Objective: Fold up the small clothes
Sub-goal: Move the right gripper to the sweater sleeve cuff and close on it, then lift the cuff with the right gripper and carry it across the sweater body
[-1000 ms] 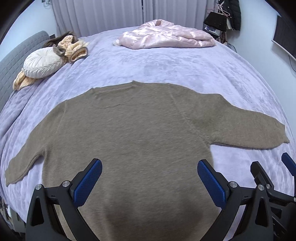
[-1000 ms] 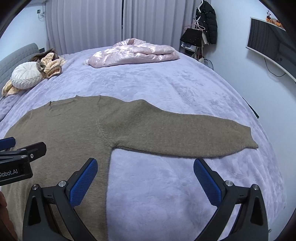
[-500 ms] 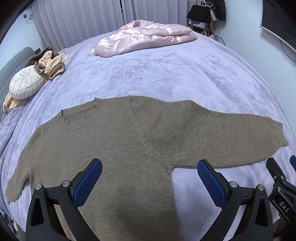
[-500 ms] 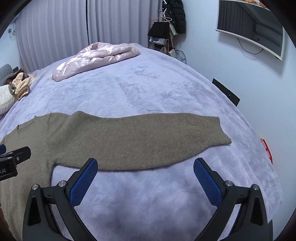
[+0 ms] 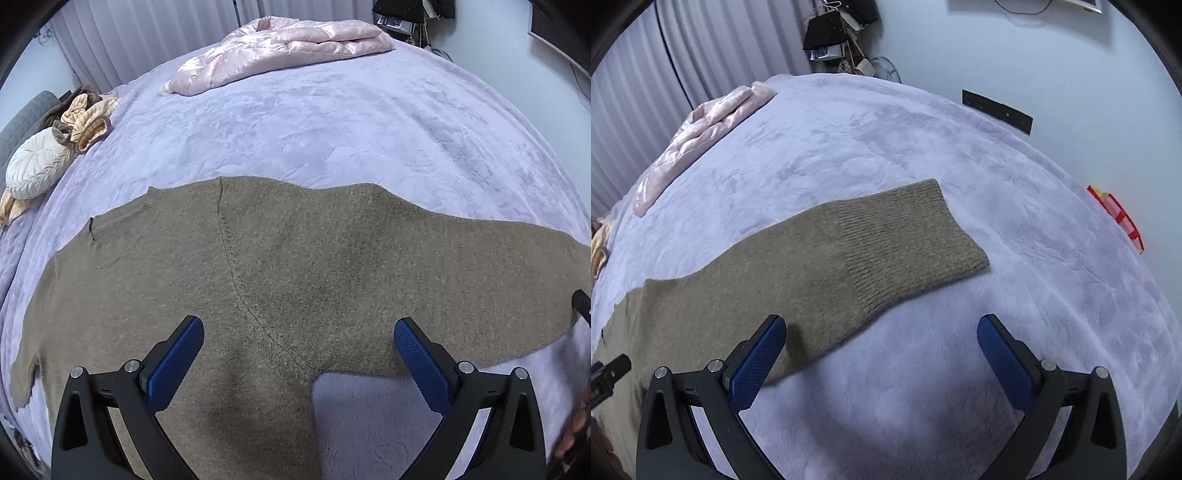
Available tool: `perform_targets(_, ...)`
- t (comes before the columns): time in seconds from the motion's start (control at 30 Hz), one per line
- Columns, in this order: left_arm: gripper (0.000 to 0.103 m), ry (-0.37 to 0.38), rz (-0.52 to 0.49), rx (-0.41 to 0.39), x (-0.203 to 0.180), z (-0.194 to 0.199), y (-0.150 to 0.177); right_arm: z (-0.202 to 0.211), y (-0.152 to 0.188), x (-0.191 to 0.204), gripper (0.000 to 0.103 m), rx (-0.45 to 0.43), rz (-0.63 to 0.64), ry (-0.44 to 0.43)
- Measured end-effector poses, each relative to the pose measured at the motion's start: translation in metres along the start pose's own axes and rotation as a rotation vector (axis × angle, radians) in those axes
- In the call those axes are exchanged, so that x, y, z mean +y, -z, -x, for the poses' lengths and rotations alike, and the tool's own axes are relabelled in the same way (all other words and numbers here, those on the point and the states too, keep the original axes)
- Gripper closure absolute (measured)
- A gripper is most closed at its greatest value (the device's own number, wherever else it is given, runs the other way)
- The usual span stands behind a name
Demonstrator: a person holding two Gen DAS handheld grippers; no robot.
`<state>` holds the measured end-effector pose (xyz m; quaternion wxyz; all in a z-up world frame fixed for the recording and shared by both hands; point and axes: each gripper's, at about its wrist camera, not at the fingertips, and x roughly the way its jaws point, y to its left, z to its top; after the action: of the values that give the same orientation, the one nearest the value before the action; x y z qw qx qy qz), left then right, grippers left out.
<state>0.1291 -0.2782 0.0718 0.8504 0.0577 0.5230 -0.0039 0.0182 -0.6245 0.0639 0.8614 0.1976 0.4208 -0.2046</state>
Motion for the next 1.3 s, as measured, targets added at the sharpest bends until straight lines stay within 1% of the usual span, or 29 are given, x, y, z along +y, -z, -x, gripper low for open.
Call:
perform_targets(0.07, 0.000, 0.001, 0.017, 0.009, 0.003, -0.006, 0.001, -0.008, -0.009, -0.002, 0.000, -0.016, -0.013, -0.015)
perform_targets(0.17, 0.000, 0.001, 0.053, 0.029, 0.010, -0.016, 0.000, -0.018, -0.023, 0.002, 0.001, -0.040, 0.004, -0.036)
perform_targets(0.2, 0.000, -0.004, 0.062, 0.034, 0.013, -0.019, 0.000, -0.020, -0.026, 0.003, 0.010, -0.043, 0.008, -0.046)
perform_targets(0.23, 0.000, -0.008, 0.068, 0.036, 0.016, -0.021, -0.001, -0.021, -0.029, 0.004, 0.030, -0.043, 0.009, -0.045)
perform_targets(0.27, 0.000, -0.014, 0.076, 0.036, 0.020, -0.023, -0.002, -0.021, -0.030, 0.003, 0.040, -0.047, 0.007, -0.047)
perform_targets(0.3, 0.000, -0.020, 0.085, 0.034, 0.025, -0.024, -0.004, -0.018, -0.030, 0.001, 0.054, -0.059, 0.000, -0.068)
perform_targets(0.33, 0.000, -0.024, 0.097, 0.033, 0.029, -0.026, -0.006, -0.014, -0.030, -0.001, 0.066, -0.071, -0.007, -0.086)
perform_targets(0.37, 0.000, -0.027, 0.111, 0.033, 0.034, -0.028, -0.008, -0.011, -0.029, -0.002, 0.070, -0.084, -0.014, -0.098)
perform_targets(0.43, 0.000, -0.042, 0.132, 0.031, 0.043, -0.033, -0.014, -0.003, -0.029, -0.007, 0.090, -0.112, -0.031, -0.126)
perform_targets(0.5, 0.000, -0.060, 0.152, 0.028, 0.050, -0.037, -0.018, 0.008, -0.030, -0.014, 0.095, -0.159, -0.061, -0.154)
perform_targets(0.57, 0.000, -0.059, 0.175, 0.035, 0.056, -0.042, -0.020, 0.021, -0.029, -0.022, 0.095, -0.206, -0.078, -0.168)
perform_targets(0.6, 0.000, -0.052, 0.178, 0.042, 0.058, -0.046, -0.021, 0.027, -0.028, -0.025, 0.095, -0.226, -0.084, -0.161)
perform_targets(0.73, 0.000, -0.061, 0.131, 0.074, 0.044, -0.063, -0.018, 0.037, -0.021, -0.033, 0.096, -0.252, -0.098, -0.148)
perform_targets(0.8, 0.000, -0.089, 0.086, 0.071, 0.034, -0.069, -0.015, 0.036, -0.016, -0.035, 0.096, -0.246, -0.097, -0.129)
perform_targets(0.87, 0.000, -0.099, 0.064, 0.060, 0.031, -0.070, -0.015, 0.030, -0.013, -0.038, 0.096, -0.223, -0.103, -0.107)
perform_targets(1.0, 0.000, -0.080, 0.046, 0.086, 0.034, -0.066, -0.019, 0.025, -0.008, -0.039, 0.096, -0.182, -0.125, -0.069)
perform_targets(1.07, 0.000, -0.040, 0.073, 0.072, 0.044, -0.052, -0.019, 0.037, -0.010, -0.032, 0.096, -0.202, -0.107, -0.071)
perform_targets(1.13, 0.000, -0.031, 0.096, 0.050, 0.055, -0.041, -0.014, 0.056, -0.016, -0.019, 0.096, -0.236, -0.073, -0.082)
perform_targets(1.3, 0.000, -0.021, 0.134, 0.076, 0.086, -0.037, 0.005, 0.101, -0.029, 0.041, 0.096, -0.309, 0.048, -0.123)
